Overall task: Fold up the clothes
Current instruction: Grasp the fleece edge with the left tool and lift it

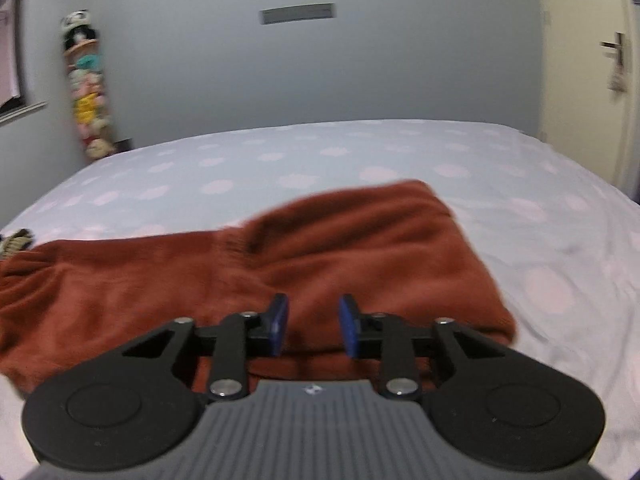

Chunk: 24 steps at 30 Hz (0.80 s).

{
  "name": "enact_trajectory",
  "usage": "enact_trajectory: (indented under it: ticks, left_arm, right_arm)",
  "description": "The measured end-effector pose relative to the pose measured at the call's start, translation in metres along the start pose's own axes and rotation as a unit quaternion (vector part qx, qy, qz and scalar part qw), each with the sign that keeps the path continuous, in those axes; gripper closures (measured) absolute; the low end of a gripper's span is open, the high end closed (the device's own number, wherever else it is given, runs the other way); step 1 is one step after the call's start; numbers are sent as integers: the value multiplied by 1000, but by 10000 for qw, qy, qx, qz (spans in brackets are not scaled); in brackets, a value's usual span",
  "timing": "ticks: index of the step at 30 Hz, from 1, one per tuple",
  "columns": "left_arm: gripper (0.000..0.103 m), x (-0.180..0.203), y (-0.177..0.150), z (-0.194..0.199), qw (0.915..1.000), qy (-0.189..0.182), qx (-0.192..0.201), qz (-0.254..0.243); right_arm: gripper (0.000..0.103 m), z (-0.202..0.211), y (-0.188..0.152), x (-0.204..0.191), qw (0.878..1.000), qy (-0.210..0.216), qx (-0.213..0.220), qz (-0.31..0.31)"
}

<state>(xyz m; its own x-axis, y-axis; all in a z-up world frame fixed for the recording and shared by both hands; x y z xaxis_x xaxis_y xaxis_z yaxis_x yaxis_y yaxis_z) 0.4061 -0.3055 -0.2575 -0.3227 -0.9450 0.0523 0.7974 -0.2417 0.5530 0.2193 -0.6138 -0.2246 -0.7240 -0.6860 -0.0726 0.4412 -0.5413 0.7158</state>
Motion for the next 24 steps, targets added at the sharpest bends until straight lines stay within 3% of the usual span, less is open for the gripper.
enact_trajectory:
  ticks: [6, 8, 11, 14, 17, 24]
  left_arm:
    - [57, 8, 0, -1, 9998, 190, 8, -116]
    - [57, 11, 1, -3, 9994, 289, 37, -182]
    - [56, 12, 2, -7, 9989, 405, 118, -220]
    - [52, 9, 2, -6, 9987, 424, 222, -153]
    - [49, 1, 3, -5, 9990, 313, 263, 168]
    - [45, -8, -6, -30, 9945, -338, -163, 974]
  right_arm:
    - [72, -11, 10, 42, 9967, -570, 318, -482]
    - [68, -23, 4, 56, 9951, -809, 187, -545]
    - [68, -47, -13, 72, 9923, -768, -342, -906]
    - [67, -42, -9, 67, 9931, -642, -208, -955]
    - [51, -33, -4, 58, 9946, -522, -35, -899]
    - [51, -32, -4, 20, 9985, -441, 227, -246]
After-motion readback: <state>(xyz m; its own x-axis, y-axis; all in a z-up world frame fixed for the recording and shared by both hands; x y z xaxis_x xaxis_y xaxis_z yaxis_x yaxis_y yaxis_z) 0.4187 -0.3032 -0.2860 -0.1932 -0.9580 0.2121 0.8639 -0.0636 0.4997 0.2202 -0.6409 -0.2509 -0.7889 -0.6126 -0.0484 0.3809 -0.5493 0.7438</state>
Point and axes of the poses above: each gripper's, at about its wrist camera, not at the fingertips, and z roughly against the way its jaws point, x to its right, y to its top, the point moved 10 cm from there along -z, roughly the way its jaws point, and after that the axes turned 13 degrees about -x, right-handed, at the moved point
